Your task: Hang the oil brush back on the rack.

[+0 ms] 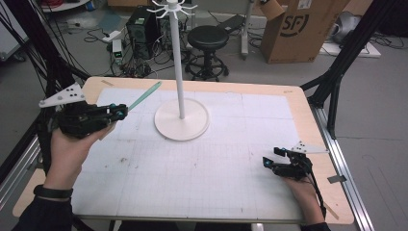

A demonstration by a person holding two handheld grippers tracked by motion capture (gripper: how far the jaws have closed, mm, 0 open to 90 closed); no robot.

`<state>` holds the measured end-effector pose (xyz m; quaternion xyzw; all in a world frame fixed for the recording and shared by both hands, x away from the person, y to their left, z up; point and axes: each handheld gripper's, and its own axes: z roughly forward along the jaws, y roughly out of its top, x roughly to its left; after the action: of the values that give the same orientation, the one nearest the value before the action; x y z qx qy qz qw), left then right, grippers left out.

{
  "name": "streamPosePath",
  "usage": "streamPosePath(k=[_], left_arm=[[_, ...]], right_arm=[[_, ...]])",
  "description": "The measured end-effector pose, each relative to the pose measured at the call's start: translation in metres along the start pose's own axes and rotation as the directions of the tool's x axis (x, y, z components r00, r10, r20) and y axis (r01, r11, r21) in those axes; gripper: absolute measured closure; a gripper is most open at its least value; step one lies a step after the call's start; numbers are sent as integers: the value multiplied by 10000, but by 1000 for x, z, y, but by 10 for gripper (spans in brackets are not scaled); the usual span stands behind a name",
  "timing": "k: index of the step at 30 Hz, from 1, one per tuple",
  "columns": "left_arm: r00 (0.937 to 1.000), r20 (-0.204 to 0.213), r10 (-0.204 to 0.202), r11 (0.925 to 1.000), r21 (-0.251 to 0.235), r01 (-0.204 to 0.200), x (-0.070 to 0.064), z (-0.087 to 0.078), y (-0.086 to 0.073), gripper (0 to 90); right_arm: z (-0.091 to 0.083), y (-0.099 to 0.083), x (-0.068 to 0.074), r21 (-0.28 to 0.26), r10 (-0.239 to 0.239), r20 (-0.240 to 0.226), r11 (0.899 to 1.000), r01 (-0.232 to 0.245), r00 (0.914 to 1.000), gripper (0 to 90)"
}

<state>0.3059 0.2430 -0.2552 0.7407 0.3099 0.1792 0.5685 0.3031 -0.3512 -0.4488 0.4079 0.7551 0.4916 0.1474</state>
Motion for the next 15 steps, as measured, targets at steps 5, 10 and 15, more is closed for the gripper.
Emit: streamPosePath(k=[5, 10, 15], left_arm=[[9999, -131, 55, 10000, -67, -55, 3, 0, 20, 822], [9994, -260, 207, 9998, -57, -209, 5, 0, 38, 822], [9993, -318, 193, 9998, -79, -196, 6, -1, 50, 822]], right_arm=[[0, 0, 0, -21, -15, -7, 10000, 15, 10000, 271], [0, 0, 0, -14, 40, -39, 10000, -40, 10000, 272], [0, 0, 0, -8, 42, -42, 10000, -42, 10000, 272]])
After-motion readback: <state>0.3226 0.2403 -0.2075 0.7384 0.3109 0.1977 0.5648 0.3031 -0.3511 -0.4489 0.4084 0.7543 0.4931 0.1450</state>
